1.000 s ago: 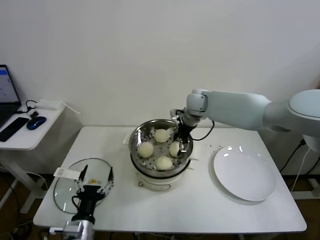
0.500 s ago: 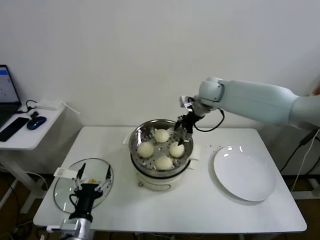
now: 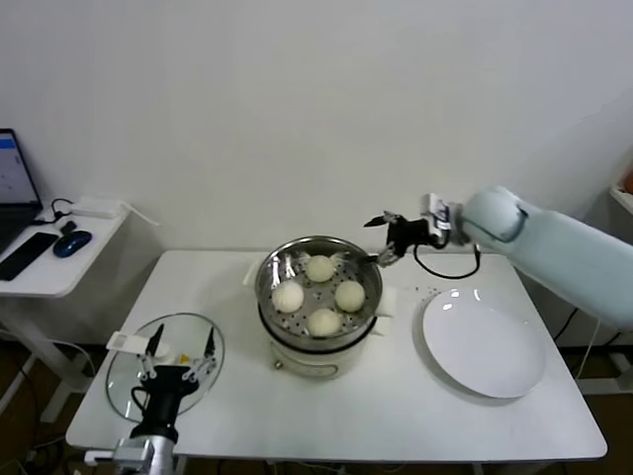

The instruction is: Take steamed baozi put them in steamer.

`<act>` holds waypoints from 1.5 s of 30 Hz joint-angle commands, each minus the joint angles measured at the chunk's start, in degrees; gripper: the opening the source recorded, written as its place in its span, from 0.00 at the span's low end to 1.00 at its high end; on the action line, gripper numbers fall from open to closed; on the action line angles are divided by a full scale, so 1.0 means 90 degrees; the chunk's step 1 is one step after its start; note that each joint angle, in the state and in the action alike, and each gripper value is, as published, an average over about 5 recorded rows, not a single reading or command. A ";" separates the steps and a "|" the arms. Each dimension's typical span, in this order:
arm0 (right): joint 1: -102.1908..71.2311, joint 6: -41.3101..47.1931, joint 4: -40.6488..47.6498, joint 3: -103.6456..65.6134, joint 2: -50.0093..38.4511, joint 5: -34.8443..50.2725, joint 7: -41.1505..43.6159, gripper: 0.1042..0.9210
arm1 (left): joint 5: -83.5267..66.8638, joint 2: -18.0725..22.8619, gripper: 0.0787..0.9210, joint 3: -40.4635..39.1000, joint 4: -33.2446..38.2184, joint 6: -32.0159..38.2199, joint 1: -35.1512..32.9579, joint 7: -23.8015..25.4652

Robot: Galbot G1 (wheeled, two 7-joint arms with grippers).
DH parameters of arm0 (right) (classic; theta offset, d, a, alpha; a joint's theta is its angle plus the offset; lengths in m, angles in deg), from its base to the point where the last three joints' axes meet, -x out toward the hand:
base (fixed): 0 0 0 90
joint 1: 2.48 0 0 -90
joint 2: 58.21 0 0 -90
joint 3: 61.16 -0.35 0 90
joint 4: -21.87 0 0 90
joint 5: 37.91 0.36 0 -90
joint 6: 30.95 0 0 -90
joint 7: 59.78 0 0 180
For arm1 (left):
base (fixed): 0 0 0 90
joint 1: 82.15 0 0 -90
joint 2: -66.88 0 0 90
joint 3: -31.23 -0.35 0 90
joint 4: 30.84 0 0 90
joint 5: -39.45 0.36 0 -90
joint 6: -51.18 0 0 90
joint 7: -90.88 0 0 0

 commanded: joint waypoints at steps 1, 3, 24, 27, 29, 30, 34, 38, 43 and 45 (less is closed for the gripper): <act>-0.5658 -0.0797 -0.1340 -0.6114 -0.0622 -0.1028 -0.1918 0.88 | 0.0051 0.0087 0.88 -0.0003 0.0035 0.0011 -0.0055 -0.0015; -0.6320 -0.0981 -0.1437 -0.6806 -0.0185 -0.1079 -0.2191 0.88 | 0.0058 0.0117 0.88 -0.0002 0.0039 0.0017 -0.0071 -0.0021; -1.0518 -0.2340 -0.2524 -0.9348 0.3231 -0.1432 -0.2874 0.88 | -0.0036 0.0023 0.88 0.0242 -0.0216 -0.0040 -0.0043 -0.0043; -1.0767 -0.2383 -0.2588 -0.9422 0.3365 -0.1412 -0.2768 0.88 | -0.0163 0.0011 0.88 0.0286 -0.0215 -0.0017 -0.0091 -0.0044; -1.0910 -0.2400 -0.2642 -0.9465 0.3432 -0.1347 -0.2683 0.88 | -0.0237 0.0008 0.88 0.0312 -0.0201 -0.0006 -0.0115 -0.0039; -1.0976 -0.2412 -0.2664 -0.9485 0.3466 -0.1302 -0.2639 0.88 | -0.0270 0.0009 0.88 0.0326 -0.0190 -0.0008 -0.0123 -0.0037; -1.1150 -0.2467 -0.2689 -0.9534 0.3576 -0.1169 -0.2502 0.88 | -0.0360 0.0011 0.88 0.0364 -0.0154 -0.0016 -0.0145 -0.0022; -1.1225 -0.2506 -0.2681 -0.9515 0.3594 -0.1087 -0.2388 0.88 | -0.0363 0.0015 0.88 0.0397 -0.0123 0.0014 -0.0188 0.0034; -1.1197 -0.2534 -0.2607 -0.9476 0.3577 -0.1024 -0.2306 0.88 | -0.0277 0.0034 0.88 0.0399 -0.0079 0.0064 -0.0256 0.0071; -1.1180 -0.2537 -0.2577 -0.9464 0.3575 -0.1005 -0.2288 0.88 | -0.0245 0.0048 0.88 0.0384 -0.0065 0.0064 -0.0263 0.0046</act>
